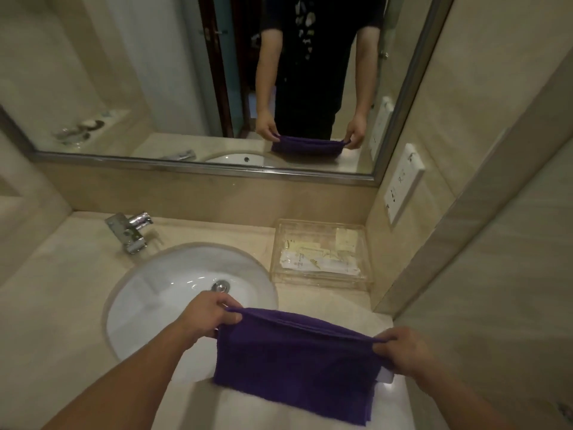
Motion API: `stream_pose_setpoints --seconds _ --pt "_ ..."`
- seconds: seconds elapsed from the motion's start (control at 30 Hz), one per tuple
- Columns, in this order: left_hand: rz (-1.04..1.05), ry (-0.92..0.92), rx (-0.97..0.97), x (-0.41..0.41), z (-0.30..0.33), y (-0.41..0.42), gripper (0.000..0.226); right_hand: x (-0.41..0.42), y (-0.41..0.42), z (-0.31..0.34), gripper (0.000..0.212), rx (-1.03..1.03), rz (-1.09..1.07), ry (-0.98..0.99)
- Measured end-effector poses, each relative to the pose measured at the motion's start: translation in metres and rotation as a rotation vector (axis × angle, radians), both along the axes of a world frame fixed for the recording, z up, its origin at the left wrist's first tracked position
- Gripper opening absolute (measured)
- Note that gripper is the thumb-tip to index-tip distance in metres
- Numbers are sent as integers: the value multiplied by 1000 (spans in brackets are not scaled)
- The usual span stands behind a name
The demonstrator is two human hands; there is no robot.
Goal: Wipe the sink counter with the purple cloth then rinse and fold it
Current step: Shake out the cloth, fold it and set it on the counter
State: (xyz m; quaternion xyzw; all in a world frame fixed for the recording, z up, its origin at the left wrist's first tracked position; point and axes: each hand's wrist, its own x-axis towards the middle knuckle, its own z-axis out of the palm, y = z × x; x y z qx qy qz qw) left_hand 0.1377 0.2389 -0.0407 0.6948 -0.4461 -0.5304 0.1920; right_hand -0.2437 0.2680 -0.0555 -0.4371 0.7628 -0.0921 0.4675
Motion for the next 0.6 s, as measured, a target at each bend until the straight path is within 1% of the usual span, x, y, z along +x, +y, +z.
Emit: stream_pose_setpoints --seconds 0.1,0.2,0.33,0.53,0.6 --pt "63 35 -66 21 34 5 9 18 -6 36 10 -24 -12 -57" --pt "112 48 -134 43 64 4 8 44 -14 74 9 -89 -10 -101" --pt "179 98 -191 76 105 -3 13 78 -29 123 6 -172 -41 -149" --pt "183 259 -216 126 173 -16 23 129 -43 190 10 -275 -141 -246" --pt "195 343 -260 138 193 -18 20 144 -46 208 11 -301 -184 -292"
